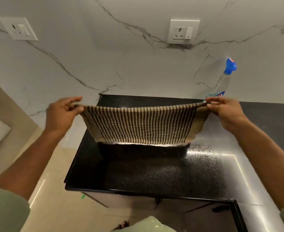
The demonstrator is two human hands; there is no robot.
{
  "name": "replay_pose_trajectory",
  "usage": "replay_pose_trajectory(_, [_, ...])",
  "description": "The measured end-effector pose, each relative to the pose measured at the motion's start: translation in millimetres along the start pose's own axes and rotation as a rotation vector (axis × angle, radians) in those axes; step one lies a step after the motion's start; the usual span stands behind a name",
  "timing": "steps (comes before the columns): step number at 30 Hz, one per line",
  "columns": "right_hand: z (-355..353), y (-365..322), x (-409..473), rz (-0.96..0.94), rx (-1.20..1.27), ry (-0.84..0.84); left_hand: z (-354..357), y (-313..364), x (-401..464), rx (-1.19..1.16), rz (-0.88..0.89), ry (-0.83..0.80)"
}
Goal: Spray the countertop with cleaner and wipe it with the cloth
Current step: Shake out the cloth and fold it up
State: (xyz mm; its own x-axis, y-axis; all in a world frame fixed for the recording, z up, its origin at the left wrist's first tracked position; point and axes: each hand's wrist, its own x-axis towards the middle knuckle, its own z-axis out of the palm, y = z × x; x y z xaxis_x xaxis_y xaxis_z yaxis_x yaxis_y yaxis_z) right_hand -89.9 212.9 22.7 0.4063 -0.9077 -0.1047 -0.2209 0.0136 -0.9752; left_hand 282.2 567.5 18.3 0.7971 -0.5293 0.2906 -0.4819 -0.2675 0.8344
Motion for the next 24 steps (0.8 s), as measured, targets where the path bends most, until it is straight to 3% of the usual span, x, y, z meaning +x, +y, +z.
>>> replay_pose_trajectory(4, [-11.8,-45.6,13.6,-0.350,-0.232,0.042,-25.7,38.4,38.9,0.246,0.447,0.088])
replay_pose_trajectory(9, [-24.0,-92.3,21.8,-0.479,-0.223,0.080,-45.6,70.7,64.6,0.313,0.612,0.172])
replay_pose_trajectory(19, [-27.9,-115.7,17.8,-0.364,0.074,-0.068,-61.7,85.4,75.1,0.225,0.575,0.211])
replay_pose_trajectory(24, [-19.9,-120.0,7.0,-0.343,0.308,-0.019,-60.0,86.2,71.4,0.100,0.456,0.275])
